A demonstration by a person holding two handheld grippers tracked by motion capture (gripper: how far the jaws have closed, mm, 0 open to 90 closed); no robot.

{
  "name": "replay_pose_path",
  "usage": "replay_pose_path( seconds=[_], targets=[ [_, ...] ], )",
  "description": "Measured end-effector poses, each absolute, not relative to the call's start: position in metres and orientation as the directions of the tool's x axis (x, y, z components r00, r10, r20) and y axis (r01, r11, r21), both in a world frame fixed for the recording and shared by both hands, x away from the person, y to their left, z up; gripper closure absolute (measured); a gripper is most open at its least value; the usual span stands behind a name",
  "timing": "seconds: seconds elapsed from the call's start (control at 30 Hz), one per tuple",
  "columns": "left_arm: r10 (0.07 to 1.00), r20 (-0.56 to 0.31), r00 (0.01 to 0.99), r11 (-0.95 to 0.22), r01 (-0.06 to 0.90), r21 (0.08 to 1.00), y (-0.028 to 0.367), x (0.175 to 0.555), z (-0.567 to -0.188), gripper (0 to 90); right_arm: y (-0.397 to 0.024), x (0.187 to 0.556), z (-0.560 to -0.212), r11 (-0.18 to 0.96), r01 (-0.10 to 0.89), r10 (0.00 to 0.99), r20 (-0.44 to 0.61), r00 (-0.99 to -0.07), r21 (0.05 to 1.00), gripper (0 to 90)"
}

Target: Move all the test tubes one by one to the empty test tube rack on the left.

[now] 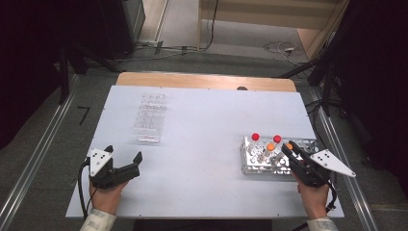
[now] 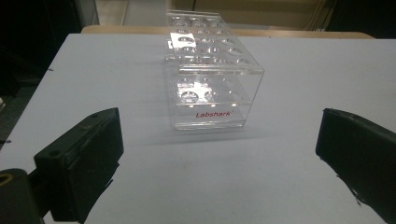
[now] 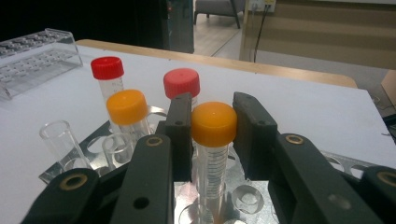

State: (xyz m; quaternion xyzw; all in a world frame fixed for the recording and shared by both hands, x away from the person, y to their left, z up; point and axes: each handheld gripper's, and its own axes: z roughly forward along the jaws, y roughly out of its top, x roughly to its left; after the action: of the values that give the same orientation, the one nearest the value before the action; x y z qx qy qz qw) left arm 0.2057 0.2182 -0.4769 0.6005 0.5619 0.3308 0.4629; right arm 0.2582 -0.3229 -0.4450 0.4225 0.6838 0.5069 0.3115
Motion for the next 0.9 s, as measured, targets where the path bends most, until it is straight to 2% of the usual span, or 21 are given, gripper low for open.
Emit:
replay_pose_path(
  seconds=[0.43, 0.9],
  targets=[
    [0.981, -0.118, 0.153, 0.053, 0.373, 0.926, 0.217, 0.206, -0.477, 1.2, -0.329, 0.249, -0.413, 0.090, 0.221, 0.896, 0.018, -0.444, 0.971, 66.8],
    [0.981, -0.116, 0.157, 0.050, 0.371, 0.927, 0.217, 0.206, -0.477, 1.2, -0.329, 0.238, -0.392, 0.099, 0.179, 0.890, -0.006, -0.456, 0.979, 67.1]
  ],
)
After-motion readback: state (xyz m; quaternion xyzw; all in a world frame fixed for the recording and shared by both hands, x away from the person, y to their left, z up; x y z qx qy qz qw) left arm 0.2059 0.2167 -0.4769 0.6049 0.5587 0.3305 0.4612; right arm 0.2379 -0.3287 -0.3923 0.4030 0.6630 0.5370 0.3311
